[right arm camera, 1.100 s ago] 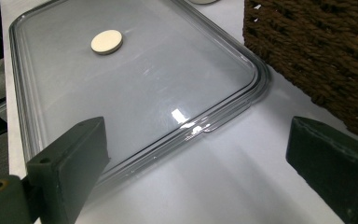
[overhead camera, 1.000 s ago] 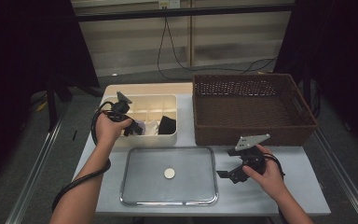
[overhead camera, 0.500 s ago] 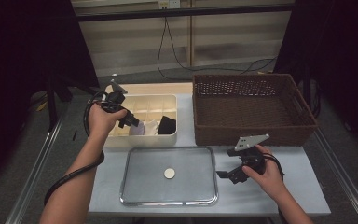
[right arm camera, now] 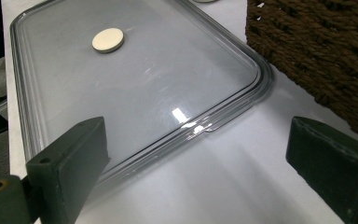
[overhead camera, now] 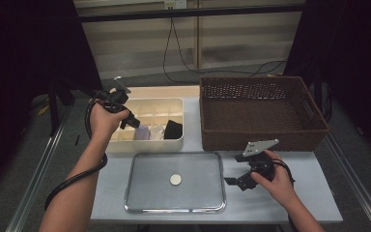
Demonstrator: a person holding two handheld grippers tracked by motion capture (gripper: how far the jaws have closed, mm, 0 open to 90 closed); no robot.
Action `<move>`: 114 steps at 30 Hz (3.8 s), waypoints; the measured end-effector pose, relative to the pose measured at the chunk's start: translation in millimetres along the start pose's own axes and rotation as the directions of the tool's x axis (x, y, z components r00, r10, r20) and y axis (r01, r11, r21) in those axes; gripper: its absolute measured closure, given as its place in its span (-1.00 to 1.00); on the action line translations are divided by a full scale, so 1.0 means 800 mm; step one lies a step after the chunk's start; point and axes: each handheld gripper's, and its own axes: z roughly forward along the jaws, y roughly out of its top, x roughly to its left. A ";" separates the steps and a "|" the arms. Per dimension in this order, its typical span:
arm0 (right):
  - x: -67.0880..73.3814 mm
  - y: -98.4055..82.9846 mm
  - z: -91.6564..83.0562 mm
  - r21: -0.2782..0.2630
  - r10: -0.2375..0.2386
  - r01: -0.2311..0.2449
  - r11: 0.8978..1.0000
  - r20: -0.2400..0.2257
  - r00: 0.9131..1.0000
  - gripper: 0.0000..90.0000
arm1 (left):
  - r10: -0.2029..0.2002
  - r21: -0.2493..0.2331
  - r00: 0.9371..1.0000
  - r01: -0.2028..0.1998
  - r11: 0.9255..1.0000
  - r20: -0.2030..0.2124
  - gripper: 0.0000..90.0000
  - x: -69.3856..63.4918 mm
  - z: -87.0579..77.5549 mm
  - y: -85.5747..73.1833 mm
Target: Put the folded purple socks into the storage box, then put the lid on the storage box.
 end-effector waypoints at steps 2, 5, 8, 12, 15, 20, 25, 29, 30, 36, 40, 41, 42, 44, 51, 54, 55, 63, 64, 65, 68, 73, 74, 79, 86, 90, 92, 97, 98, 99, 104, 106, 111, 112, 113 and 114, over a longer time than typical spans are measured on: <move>0.000 0.000 0.000 0.000 0.000 0.000 1.000 0.000 1.000 -0.89 | 0.000 -0.007 1.000 0.000 1.000 -0.007 0.91 0.000 0.000 0.000; 0.001 0.000 0.001 -0.001 0.001 -0.001 1.000 -0.002 1.000 -0.89 | -0.001 -0.013 1.000 0.001 1.000 -0.016 0.95 0.003 0.002 0.000; 0.001 0.000 0.002 0.001 0.000 0.000 1.000 0.000 1.000 -0.89 | -0.015 -0.016 1.000 0.015 1.000 -0.011 0.97 0.005 0.006 -0.001; 0.001 0.000 0.002 0.002 -0.002 0.002 1.000 -0.003 1.000 -0.89 | -0.018 -0.019 1.000 0.018 1.000 -0.016 0.96 0.007 0.013 -0.001; 0.001 0.000 0.003 0.004 0.000 0.000 1.000 -0.005 1.000 -0.89 | -0.012 -0.021 1.000 0.012 1.000 -0.024 0.94 0.008 0.018 0.000; 0.002 0.000 0.004 0.006 0.000 0.000 1.000 -0.005 1.000 -0.89 | -0.014 -0.021 1.000 0.013 1.000 -0.024 0.92 0.008 0.024 0.002; 0.002 0.000 0.004 0.006 0.000 0.000 1.000 -0.007 1.000 -0.89 | -0.012 -0.007 0.999 0.012 1.000 -0.034 0.93 0.008 0.033 0.002; 0.002 0.000 0.004 0.006 -0.006 0.006 1.000 -0.005 1.000 -0.89 | 0.001 0.001 0.999 -0.001 1.000 -0.032 0.94 0.007 0.042 0.001; 0.002 0.000 0.005 0.006 -0.004 0.004 1.000 -0.006 1.000 -0.89 | -0.002 0.003 1.000 0.002 1.000 -0.026 0.95 0.007 0.045 0.000; 0.003 0.000 0.005 0.010 -0.008 0.008 1.000 -0.005 1.000 -0.89 | 0.003 0.006 1.000 -0.003 1.000 -0.013 1.00 0.008 0.054 -0.006; 0.004 0.001 0.005 0.009 -0.010 0.010 1.000 -0.005 1.000 -0.89 | 0.009 0.009 1.000 -0.009 1.000 -0.005 1.00 0.006 0.061 -0.009; 0.004 0.001 0.005 0.009 -0.011 0.011 1.000 -0.007 1.000 -0.89 | 0.011 0.014 1.000 -0.011 1.000 -0.002 1.00 0.004 0.064 -0.010; 0.004 0.001 0.005 0.008 -0.012 0.012 1.000 -0.007 1.000 -0.89 | 0.013 0.022 1.000 -0.013 1.000 0.001 1.00 0.003 0.066 -0.011; 0.005 0.002 0.005 0.005 -0.014 0.014 1.000 -0.007 1.000 -0.89 | 0.018 0.033 1.000 -0.018 0.999 0.008 1.00 0.000 0.075 -0.013; 0.005 0.002 0.003 0.001 -0.014 0.014 1.000 -0.006 1.000 -0.89 | 0.007 0.051 1.000 -0.007 0.999 0.014 1.00 0.002 0.090 -0.021; 0.005 0.002 0.004 0.001 -0.016 0.016 1.000 -0.006 1.000 -0.89 | 0.004 0.081 1.000 -0.006 0.997 0.022 1.00 0.003 0.097 -0.024; 0.005 0.002 0.005 0.001 -0.016 0.016 1.000 -0.006 1.000 -0.89 | 0.006 0.072 1.000 -0.008 0.997 0.026 1.00 0.002 0.097 -0.024; 0.004 0.002 0.003 0.000 -0.012 0.012 1.000 -0.006 1.000 -0.89 | 0.012 0.044 0.998 -0.014 0.999 0.054 0.75 0.003 0.072 -0.025; 0.004 0.002 0.003 0.001 -0.012 0.012 1.000 -0.004 1.000 -0.89 | 0.012 0.029 0.998 -0.013 0.999 0.055 0.72 0.002 0.066 -0.026; 0.004 0.002 0.003 0.000 -0.013 0.013 1.000 -0.007 1.000 -0.89 | 0.010 0.022 0.998 -0.011 1.000 0.060 0.68 0.003 0.061 -0.027; 0.004 0.002 0.003 0.001 -0.015 0.015 1.000 -0.005 1.000 -0.89 | 0.012 0.003 0.998 -0.012 1.000 0.067 0.54 0.005 0.051 -0.029; 0.005 0.002 0.004 0.001 -0.018 0.018 1.000 -0.008 1.000 -0.89 | 0.016 -0.038 0.997 -0.014 0.999 0.072 0.10 0.006 0.037 -0.037; 0.006 0.003 0.003 0.003 -0.014 0.014 1.000 -0.004 1.000 -0.89 | 0.020 -0.039 0.997 -0.017 0.999 0.079 0.00 0.006 0.036 -0.038; 0.007 0.004 0.004 0.007 -0.014 0.014 1.000 -0.006 1.000 -0.89 | 0.045 -0.056 0.995 -0.040 0.998 0.086 -0.33 0.005 0.023 -0.044; 0.007 0.005 0.005 0.008 -0.018 0.018 1.000 -0.007 1.000 -0.89 | 0.047 -0.094 0.992 -0.036 0.995 0.116 -0.57 0.001 0.016 -0.055; 0.006 0.007 0.005 0.007 -0.014 0.014 1.000 -0.005 1.000 -0.89 | 0.038 -0.110 0.989 -0.022 0.994 0.146 -0.64 -0.001 0.015 -0.061; 0.007 0.009 0.006 0.004 -0.022 0.022 1.000 -0.013 1.000 -0.89 | 0.035 -0.112 0.989 -0.020 0.994 0.142 -0.66 -0.005 0.014 -0.064; 0.008 0.012 0.011 0.012 -0.030 0.030 0.999 -0.017 0.999 -0.89 | 0.056 -0.114 0.985 -0.038 0.993 0.161 -0.71 -0.008 0.012 -0.070; 0.007 0.012 0.012 0.012 -0.030 0.031 0.999 -0.019 0.999 -0.89 | 0.041 -0.118 0.985 -0.022 0.993 0.166 -0.71 -0.009 0.012 -0.072; 0.007 0.013 0.013 0.011 -0.031 0.031 0.999 -0.022 0.999 -0.89 | 0.046 -0.115 0.985 -0.027 0.993 0.166 -0.72 -0.009 0.011 -0.074; 0.007 0.017 0.018 0.020 -0.038 0.039 0.999 -0.028 0.999 -0.89 | 0.057 -0.116 0.986 -0.039 0.993 0.160 -0.76 -0.009 0.010 -0.081; 0.008 0.019 0.019 0.020 -0.043 0.043 0.999 -0.031 0.999 -0.89 | 0.063 -0.113 0.985 -0.045 0.993 0.159 -0.80 -0.010 0.010 -0.085; 0.010 0.023 0.025 0.032 -0.050 0.051 0.998 -0.038 0.998 -0.89 | 0.074 -0.118 0.982 -0.054 0.992 0.172 -0.81 -0.012 0.010 -0.097; 0.010 0.024 0.026 0.031 -0.051 0.052 0.998 -0.043 0.998 -0.89 | 0.080 -0.116 0.983 -0.061 0.991 0.168 -0.81 -0.012 0.010 -0.099; 0.011 0.024 0.027 0.036 -0.055 0.056 0.998 -0.039 0.998 -0.89 | 0.070 -0.125 0.982 -0.048 0.991 0.175 -0.82 -0.013 0.011 -0.101; 0.011 0.025 0.027 0.036 -0.055 0.057 0.998 -0.040 0.998 -0.89 | 0.052 -0.140 0.983 -0.027 0.990 0.179 -0.82 -0.015 0.012 -0.103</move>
